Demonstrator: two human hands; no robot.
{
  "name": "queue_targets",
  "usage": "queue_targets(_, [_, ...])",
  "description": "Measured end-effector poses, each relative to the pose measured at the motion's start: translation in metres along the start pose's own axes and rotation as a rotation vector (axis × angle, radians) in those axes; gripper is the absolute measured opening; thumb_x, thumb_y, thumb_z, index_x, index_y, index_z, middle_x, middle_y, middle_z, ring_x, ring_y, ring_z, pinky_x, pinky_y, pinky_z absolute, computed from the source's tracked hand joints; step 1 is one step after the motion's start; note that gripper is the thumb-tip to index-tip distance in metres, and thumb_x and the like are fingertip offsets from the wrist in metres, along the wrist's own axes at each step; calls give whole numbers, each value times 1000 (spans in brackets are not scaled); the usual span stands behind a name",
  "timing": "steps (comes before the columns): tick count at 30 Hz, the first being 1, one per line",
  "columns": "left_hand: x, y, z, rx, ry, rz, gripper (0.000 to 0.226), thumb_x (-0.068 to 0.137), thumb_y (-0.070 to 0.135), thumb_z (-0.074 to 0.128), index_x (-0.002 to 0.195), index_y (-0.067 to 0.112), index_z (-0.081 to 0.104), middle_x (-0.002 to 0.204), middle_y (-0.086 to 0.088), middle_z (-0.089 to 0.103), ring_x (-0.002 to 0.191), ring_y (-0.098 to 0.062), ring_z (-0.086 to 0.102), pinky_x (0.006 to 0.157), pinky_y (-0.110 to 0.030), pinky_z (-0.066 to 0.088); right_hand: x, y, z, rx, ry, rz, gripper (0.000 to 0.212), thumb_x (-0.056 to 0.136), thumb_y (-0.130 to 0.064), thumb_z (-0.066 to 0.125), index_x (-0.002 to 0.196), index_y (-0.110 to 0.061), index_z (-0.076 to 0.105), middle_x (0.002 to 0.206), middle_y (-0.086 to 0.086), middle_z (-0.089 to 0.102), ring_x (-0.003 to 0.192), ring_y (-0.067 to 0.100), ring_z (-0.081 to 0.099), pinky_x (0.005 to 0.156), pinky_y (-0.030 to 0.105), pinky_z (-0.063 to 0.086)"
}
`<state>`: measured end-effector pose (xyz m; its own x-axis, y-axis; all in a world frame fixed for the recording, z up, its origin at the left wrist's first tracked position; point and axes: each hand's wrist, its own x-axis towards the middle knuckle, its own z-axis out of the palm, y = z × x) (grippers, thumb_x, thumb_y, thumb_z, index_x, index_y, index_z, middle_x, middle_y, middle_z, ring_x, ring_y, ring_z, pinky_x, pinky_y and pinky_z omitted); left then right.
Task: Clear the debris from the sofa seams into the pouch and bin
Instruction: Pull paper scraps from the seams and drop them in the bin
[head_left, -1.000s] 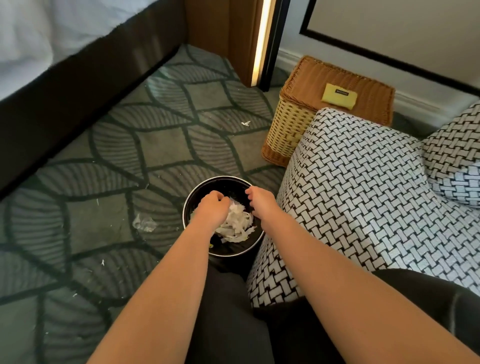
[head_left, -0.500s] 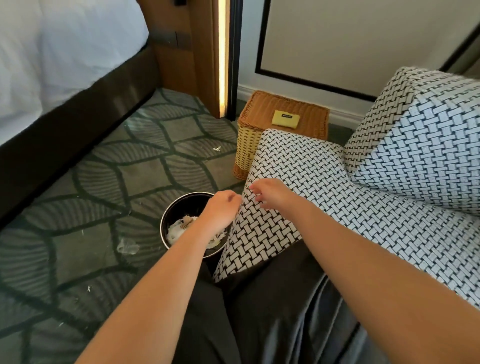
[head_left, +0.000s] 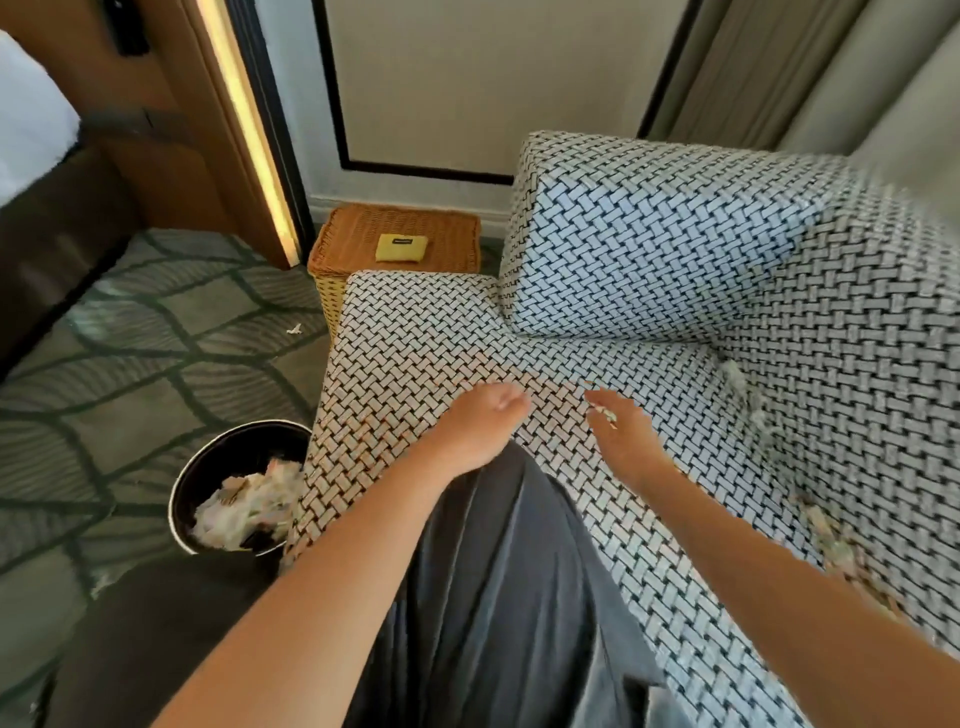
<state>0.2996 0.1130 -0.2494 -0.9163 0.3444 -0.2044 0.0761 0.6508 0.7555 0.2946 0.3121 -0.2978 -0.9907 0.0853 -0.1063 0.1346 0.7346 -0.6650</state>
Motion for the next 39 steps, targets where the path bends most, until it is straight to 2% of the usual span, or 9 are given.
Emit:
queue_targets(4, [20, 31, 32, 216, -26, 42, 39, 98, 45, 31, 105, 16, 56, 92, 3, 52, 81, -14, 51, 85, -34, 50, -37, 90, -26, -215, 148, 205, 43, 94, -23, 45, 137, -21, 38, 141, 2, 41, 128, 19, 39, 105, 48, 35])
queue_targets(7, [32, 52, 60, 132, -95, 63, 44, 98, 40, 34, 119, 8, 54, 98, -3, 59, 85, -15, 56, 82, -29, 50, -66, 139, -35, -407, 173, 223, 48, 96, -33, 36, 142, -24, 28, 150, -2, 28, 139, 18, 23, 114, 43, 17])
queue_targets(10, [36, 57, 96, 135, -201, 75, 44, 99, 36, 36, 130, 8, 48, 105, -3, 60, 84, -15, 58, 80, -30, 50, -72, 158, -35, -522, 198, 277, 54, 94, -47, 25, 144, -28, 19, 153, -7, 15, 142, 17, 11, 110, 37, 3])
queue_targets(12, [40, 53, 118, 273, -221, 81, 45, 98, 37, 36, 133, 10, 43, 119, -4, 56, 100, -16, 57, 88, -33, 48, -66, 160, -36, -534, 262, 291, 54, 93, -47, 23, 142, -25, 22, 153, -1, 19, 141, 17, 14, 111, 38, 6])
queue_targets(14, [49, 49, 140, 366, -210, 107, 51, 98, 40, 35, 140, 12, 35, 143, -5, 40, 130, -19, 39, 107, -38, 35, -59, 163, -37, -515, 297, 308, 56, 92, -48, 20, 142, -23, 21, 153, 3, 18, 142, 20, 12, 111, 39, 4])
queue_targets(16, [58, 48, 157, 377, -212, 112, 58, 97, 46, 32, 146, 16, 25, 154, -4, 23, 142, -19, 20, 115, -40, 21, -48, 169, -40, -514, 324, 344, 57, 90, -48, 19, 141, -22, 20, 153, 6, 18, 142, 23, 12, 111, 40, 5])
queue_targets(24, [96, 41, 202, 492, -146, 243, 69, 92, 57, 24, 148, 29, -5, 155, 7, -17, 140, -10, -20, 110, -38, -12, -11, 170, -52, -547, 410, 513, 65, 92, -48, 30, 145, -16, 12, 147, 14, 31, 132, 35, 30, 106, 46, 29])
queue_targets(31, [126, 41, 215, 646, -46, 355, 67, 91, 60, 10, 145, 30, -14, 153, 5, -21, 140, -11, -21, 113, -40, -13, 21, 172, -56, -439, 508, 568, 59, 94, -44, 31, 145, -20, 15, 143, 7, 40, 126, 32, 37, 94, 46, 42])
queue_targets(39, [155, 46, 215, 637, 0, 416, 64, 91, 57, 13, 148, 31, 2, 158, 7, -2, 144, -10, -9, 117, -45, 0, 54, 174, -59, -446, 491, 594, 58, 92, -48, 26, 144, -29, 10, 133, 20, 42, 119, 35, 41, 89, 44, 41])
